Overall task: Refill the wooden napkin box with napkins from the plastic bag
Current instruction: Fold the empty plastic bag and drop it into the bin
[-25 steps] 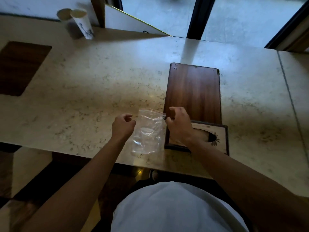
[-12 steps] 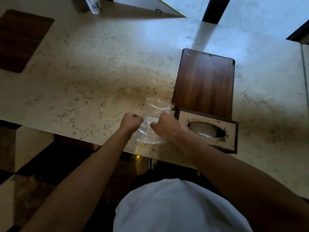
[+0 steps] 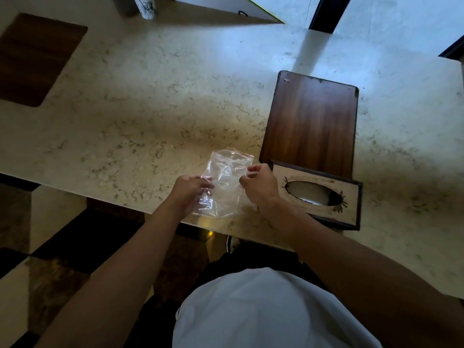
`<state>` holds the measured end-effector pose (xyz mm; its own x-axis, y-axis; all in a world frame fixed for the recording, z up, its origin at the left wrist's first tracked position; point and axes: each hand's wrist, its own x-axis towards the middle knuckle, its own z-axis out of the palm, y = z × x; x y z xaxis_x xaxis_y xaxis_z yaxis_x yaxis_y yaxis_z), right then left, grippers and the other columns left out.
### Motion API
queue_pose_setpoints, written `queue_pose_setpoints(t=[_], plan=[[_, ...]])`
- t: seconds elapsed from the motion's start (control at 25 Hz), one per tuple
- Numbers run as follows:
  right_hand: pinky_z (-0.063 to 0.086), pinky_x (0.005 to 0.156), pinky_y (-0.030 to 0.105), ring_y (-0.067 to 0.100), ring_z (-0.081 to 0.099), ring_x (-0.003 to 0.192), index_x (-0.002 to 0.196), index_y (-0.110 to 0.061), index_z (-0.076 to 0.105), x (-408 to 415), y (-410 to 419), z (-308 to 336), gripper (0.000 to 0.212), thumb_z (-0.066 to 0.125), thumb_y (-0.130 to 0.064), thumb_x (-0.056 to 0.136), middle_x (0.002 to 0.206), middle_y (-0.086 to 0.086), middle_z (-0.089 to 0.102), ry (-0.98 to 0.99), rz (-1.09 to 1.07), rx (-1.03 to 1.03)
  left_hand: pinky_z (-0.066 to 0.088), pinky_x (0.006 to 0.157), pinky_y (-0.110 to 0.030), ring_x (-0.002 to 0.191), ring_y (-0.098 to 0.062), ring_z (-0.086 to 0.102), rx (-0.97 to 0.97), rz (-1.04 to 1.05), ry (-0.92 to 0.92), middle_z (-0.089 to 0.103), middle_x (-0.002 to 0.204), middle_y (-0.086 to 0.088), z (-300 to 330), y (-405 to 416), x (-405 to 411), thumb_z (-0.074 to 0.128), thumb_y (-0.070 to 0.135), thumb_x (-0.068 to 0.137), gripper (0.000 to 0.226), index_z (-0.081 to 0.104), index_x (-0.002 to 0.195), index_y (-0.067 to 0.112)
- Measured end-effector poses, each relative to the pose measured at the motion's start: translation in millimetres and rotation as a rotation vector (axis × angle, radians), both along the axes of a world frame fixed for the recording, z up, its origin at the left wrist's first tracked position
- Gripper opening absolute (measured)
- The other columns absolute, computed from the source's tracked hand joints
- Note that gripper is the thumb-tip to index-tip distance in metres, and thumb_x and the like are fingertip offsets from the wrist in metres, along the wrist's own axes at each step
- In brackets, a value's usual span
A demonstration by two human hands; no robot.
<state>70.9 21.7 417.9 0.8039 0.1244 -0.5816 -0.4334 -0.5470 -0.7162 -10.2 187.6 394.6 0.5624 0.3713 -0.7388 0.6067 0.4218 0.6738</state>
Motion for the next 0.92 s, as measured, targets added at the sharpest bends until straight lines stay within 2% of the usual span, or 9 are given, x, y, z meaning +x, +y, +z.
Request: queue_pose_setpoints(t=[0.08,0.16,0.24,0.36,0.52,0.6,0.72,0.84,0.92], plan=[[0.057,0.071,0.031,0.017,0.065,0.089,0.130,-0.015,0.051,4.5,-2.7,5.1,0.051,0.074,-0.011,0.085,0.110,0.009,0.067,0.071,-0.082,0.116,0.052,0.052,-0.024,0.060,-0.018,0.063,-0.030,0.021,-0.034,0.071,0.077,-0.009,3.8,2.7,-0.6,0.063,-0.005,0.087,0.014,0.069,0.096,0.004],[0.057,0.070,0.029,0.019,0.067,0.089,0.131,-0.012,0.056,9.9,-8.1,11.7,0.051,0.075,-0.008,0.083,0.108,0.010,0.069,0.131,-0.116,0.225,0.054,0.055,-0.028,0.063,-0.018,0.065,-0.055,0.040,-0.079,0.073,0.074,-0.005,8.1,4.8,3.1,0.065,0.001,0.089,0.010,0.067,0.096,0.008],[0.058,0.078,0.032,0.021,0.067,0.090,0.120,-0.011,0.066,15.1,-16.8,18.6,0.035,0.074,-0.006,0.086,0.105,0.009,0.073,0.144,-0.111,0.325,0.054,0.055,-0.029,0.061,-0.017,0.064,-0.101,0.048,-0.150,0.073,0.071,-0.004,13.2,4.8,10.4,0.067,0.014,0.090,0.006,0.069,0.093,0.009],[0.060,0.083,0.032,0.021,0.070,0.095,0.105,-0.020,0.072,22.3,-38.4,27.2,0.017,0.071,-0.011,0.091,0.102,0.001,0.075,0.066,-0.120,0.371,0.052,0.056,-0.030,0.055,-0.014,0.059,-0.173,0.008,-0.208,0.068,0.071,-0.005,19.0,0.2,28.1,0.063,0.029,0.095,0.024,0.070,0.096,0.006],[0.058,0.065,0.022,0.014,0.069,0.081,0.109,-0.016,0.074,25.8,-77.3,30.4,0.016,0.069,-0.018,0.094,0.095,0.003,0.075,-0.034,-0.188,0.322,0.052,0.057,-0.031,0.058,-0.015,0.057,-0.148,-0.142,-0.294,0.066,0.075,-0.007,27.7,-18.1,49.9,0.068,0.021,0.091,0.020,0.071,0.101,0.003],[0.062,0.069,0.030,0.017,0.067,0.079,0.105,-0.017,0.073,26.0,-97.5,31.8,0.012,0.069,-0.019,0.094,0.094,0.009,0.075,-0.048,-0.252,0.329,0.052,0.058,-0.031,0.062,-0.015,0.057,-0.109,-0.239,-0.326,0.065,0.074,-0.005,33.4,-32.8,59.9,0.068,0.015,0.092,0.014,0.070,0.100,0.004],[0.059,0.069,0.030,0.015,0.065,0.072,0.098,-0.016,0.075,28.1,-132.3,36.2,0.007,0.071,-0.015,0.092,0.085,0.006,0.075,-0.125,-0.362,0.342,0.052,0.061,-0.034,0.065,-0.017,0.058,-0.043,-0.346,-0.330,0.064,0.073,-0.006,45.4,-64.3,81.4,0.067,0.012,0.093,0.007,0.071,0.094,0.006],[0.049,0.048,0.026,0.013,0.057,0.054,0.092,-0.012,0.076,25.9,-176.3,41.3,0.005,0.072,-0.010,0.090,0.064,0.000,0.069,-0.177,-0.490,0.387,0.053,0.061,-0.032,0.063,-0.013,0.059,0.012,-0.441,-0.346,0.066,0.072,-0.003,56.3,-107.4,103.3,0.068,0.013,0.092,0.005,0.071,0.089,0.011],[0.046,0.043,0.024,0.011,0.054,0.048,0.092,-0.010,0.076,21.2,-209.0,44.4,0.004,0.073,-0.009,0.089,0.057,-0.004,0.068,-0.217,-0.558,0.402,0.054,0.057,-0.029,0.063,-0.013,0.059,0.043,-0.510,-0.366,0.064,0.073,-0.004,61.9,-140.2,113.8,0.067,0.013,0.094,0.005,0.070,0.089,0.012]])
